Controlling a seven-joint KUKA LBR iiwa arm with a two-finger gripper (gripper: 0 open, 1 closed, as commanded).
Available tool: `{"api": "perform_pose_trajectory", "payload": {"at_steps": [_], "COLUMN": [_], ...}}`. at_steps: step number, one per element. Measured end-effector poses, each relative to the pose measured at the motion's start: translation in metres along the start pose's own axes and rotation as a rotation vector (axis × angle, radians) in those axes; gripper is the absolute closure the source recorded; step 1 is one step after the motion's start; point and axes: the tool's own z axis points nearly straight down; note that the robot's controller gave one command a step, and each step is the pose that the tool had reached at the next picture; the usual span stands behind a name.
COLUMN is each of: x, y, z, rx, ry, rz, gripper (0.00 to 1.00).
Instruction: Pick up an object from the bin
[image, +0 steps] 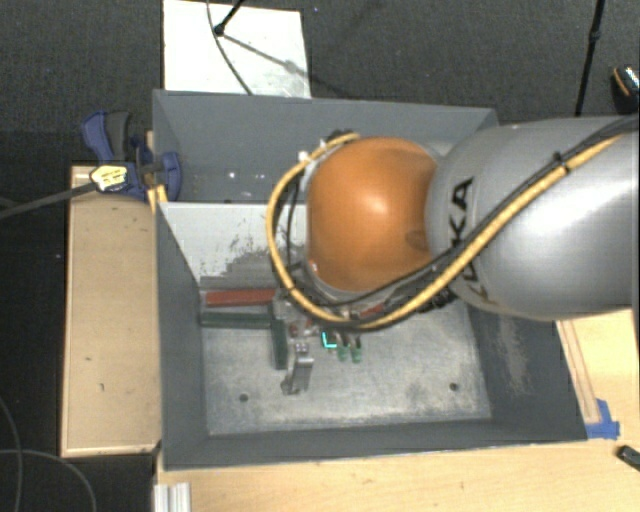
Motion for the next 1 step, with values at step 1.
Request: {"api": "perform_pose_trajectory", "payload": {"at_steps": [1], "x": [-0.0337], "y": [-0.0638], "z": [0.0685], "rx": [0.003], "ry": [-0.003], "rz": [0.072], "gripper": [0.0]}}
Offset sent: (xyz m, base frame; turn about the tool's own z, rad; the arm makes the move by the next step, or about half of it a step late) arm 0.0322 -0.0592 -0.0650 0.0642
